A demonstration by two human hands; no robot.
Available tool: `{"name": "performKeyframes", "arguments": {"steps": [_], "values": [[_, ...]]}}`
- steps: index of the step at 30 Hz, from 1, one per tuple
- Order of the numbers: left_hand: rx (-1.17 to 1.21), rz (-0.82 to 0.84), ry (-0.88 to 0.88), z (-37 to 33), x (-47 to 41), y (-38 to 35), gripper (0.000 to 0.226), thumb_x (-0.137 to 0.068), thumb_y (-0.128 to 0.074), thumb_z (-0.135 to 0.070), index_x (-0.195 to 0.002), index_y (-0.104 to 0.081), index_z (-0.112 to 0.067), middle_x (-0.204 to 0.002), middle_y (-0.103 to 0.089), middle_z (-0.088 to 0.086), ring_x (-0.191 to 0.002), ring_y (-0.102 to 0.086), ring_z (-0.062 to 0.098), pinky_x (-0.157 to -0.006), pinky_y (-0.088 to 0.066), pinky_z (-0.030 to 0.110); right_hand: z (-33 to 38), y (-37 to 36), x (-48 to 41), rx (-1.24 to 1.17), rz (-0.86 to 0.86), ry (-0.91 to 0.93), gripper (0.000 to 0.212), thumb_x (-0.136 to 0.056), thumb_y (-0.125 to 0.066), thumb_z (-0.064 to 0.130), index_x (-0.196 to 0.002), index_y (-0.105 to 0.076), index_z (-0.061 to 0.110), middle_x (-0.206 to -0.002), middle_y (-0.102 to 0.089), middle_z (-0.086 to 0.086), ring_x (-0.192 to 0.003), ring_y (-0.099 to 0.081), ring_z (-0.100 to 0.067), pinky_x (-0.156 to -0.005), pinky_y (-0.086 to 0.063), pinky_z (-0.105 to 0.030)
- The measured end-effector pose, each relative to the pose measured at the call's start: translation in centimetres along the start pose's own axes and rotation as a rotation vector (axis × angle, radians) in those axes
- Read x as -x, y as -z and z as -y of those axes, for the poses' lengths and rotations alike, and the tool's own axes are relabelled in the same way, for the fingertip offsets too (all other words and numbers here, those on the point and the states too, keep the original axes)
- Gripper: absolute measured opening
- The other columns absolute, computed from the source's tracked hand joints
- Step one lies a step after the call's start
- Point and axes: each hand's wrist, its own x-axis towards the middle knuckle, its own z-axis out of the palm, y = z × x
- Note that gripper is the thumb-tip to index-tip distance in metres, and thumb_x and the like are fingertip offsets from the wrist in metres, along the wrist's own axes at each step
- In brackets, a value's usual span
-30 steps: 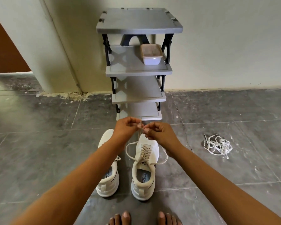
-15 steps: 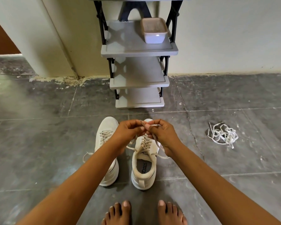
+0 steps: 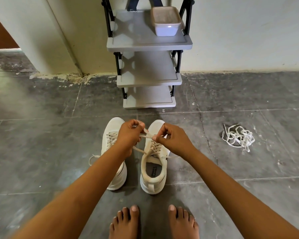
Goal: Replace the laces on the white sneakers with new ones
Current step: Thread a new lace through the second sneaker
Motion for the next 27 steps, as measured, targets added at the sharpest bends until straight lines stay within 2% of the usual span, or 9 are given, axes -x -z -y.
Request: {"name": "performKeyframes", "arguments": {"steps": [5, 9, 12, 14, 16, 18, 20, 23, 27], "values": [[-0.134, -0.045, -0.112, 0.3, 0.0, 0.0, 0.012, -0.089, -0.063, -0.017, -0.091, -0.051, -0.015, -0.087, -0.067, 0.005, -0.067, -0.062, 0.006, -0.057, -0.042, 0.019, -0.2, 0.1, 0.0, 0.185, -0.080, 0.116, 0.022, -0.081, -0.070, 0.028, -0.072, -0.050, 0.025, -0.074, -0.060, 0.012, -0.070, -0.055, -0.007, -0.061, -0.040, -0.022], [-0.243, 0.184, -0.164, 0.2, 0.5, 0.1, 0.015, -0.090, -0.061, -0.024, -0.078, -0.064, -0.016, -0.071, -0.064, -0.004, -0.063, -0.057, 0.001, -0.065, -0.042, 0.021, -0.5, 0.2, 0.0, 0.179, -0.202, 0.101, 0.020, -0.081, -0.069, 0.027, -0.074, -0.050, 0.024, -0.069, -0.054, 0.018, -0.071, -0.052, -0.005, -0.062, -0.041, -0.025], [-0.229, 0.314, -0.122, -0.1, 0.9, 0.0, 0.033, -0.097, -0.047, -0.031, -0.072, -0.064, -0.019, -0.052, -0.057, -0.018, -0.047, -0.049, -0.003, -0.050, -0.037, 0.010, -0.8, 0.1, -0.2, 0.125, -0.244, 0.045, 0.021, -0.081, -0.068, 0.026, -0.071, -0.050, 0.024, -0.068, -0.053, 0.016, -0.072, -0.052, -0.007, -0.067, -0.044, -0.031], [-0.209, 0.364, -0.061, -0.4, 0.8, 0.0, 0.034, -0.098, -0.041, -0.024, -0.073, -0.061, -0.016, -0.042, -0.048, -0.019, -0.046, -0.042, 0.002, -0.044, -0.034, 0.009, -0.9, 0.0, -0.2, 0.085, -0.252, 0.016, 0.025, -0.081, -0.068, 0.026, -0.067, -0.047, 0.026, -0.067, -0.054, 0.015, -0.070, -0.052, -0.006, -0.066, -0.043, -0.030], [-0.208, 0.422, -0.065, -0.5, 0.8, 0.3, 0.026, -0.094, -0.042, -0.013, -0.077, -0.061, -0.016, -0.048, -0.048, -0.017, -0.049, -0.041, 0.003, -0.046, -0.034, 0.011, -1.0, -0.1, -0.4, 0.044, -0.249, -0.014, 0.027, -0.081, -0.069, 0.025, -0.065, -0.047, 0.027, -0.067, -0.054, 0.014, -0.066, -0.050, -0.002, -0.063, -0.040, -0.025], [-0.236, 0.472, -0.126, -0.4, 1.0, 0.4, 0.018, -0.090, -0.051, -0.004, -0.082, -0.061, -0.016, -0.064, -0.058, -0.010, -0.057, -0.053, 0.001, -0.051, -0.040, 0.008, -1.1, -0.2, -0.5, 0.001, -0.225, -0.044, 0.026, -0.081, -0.069, 0.024, -0.066, -0.048, 0.025, -0.069, -0.056, 0.013, -0.066, -0.050, -0.002, -0.064, -0.041, -0.024], [-0.250, 0.461, -0.184, 0.1, 1.0, 0.3, 0.013, -0.086, -0.062, -0.004, -0.085, -0.062, -0.017, -0.079, -0.065, -0.003, -0.074, -0.061, 0.007, -0.067, -0.049, 0.015, -1.1, -0.3, -0.6, -0.045, -0.184, -0.082, 0.024, -0.082, -0.069, 0.023, -0.067, -0.050, 0.023, -0.074, -0.060, 0.006, -0.071, -0.054, -0.007, -0.068, -0.044, -0.027], [-0.258, 0.333, -0.250, 0.8, 0.8, 0.2, 0.008, -0.081, -0.071, -0.014, -0.086, -0.066, -0.015, -0.084, -0.068, 0.003, -0.079, -0.061, 0.016, -0.080, -0.051, 0.033, -1.1, -0.4, -0.5, -0.101, -0.126, -0.135, 0.022, -0.082, -0.069, 0.020, -0.068, -0.053, 0.021, -0.073, -0.059, 0.004, -0.069, -0.053, -0.008, -0.066, -0.044, -0.025], [-0.283, 0.170, -0.333, 0.6, 0.4, -0.1, 0.017, -0.082, -0.071, -0.026, -0.093, -0.058, -0.024, -0.084, -0.062, -0.004, -0.077, -0.059, 0.010, -0.068, -0.049, 0.021, -0.9, -0.5, -0.4, -0.173, -0.091, -0.164, 0.022, -0.082, -0.070, 0.017, -0.066, -0.054, 0.018, -0.061, -0.055, 0.010, -0.053, -0.051, 0.000, -0.057, -0.038, -0.016]]}}
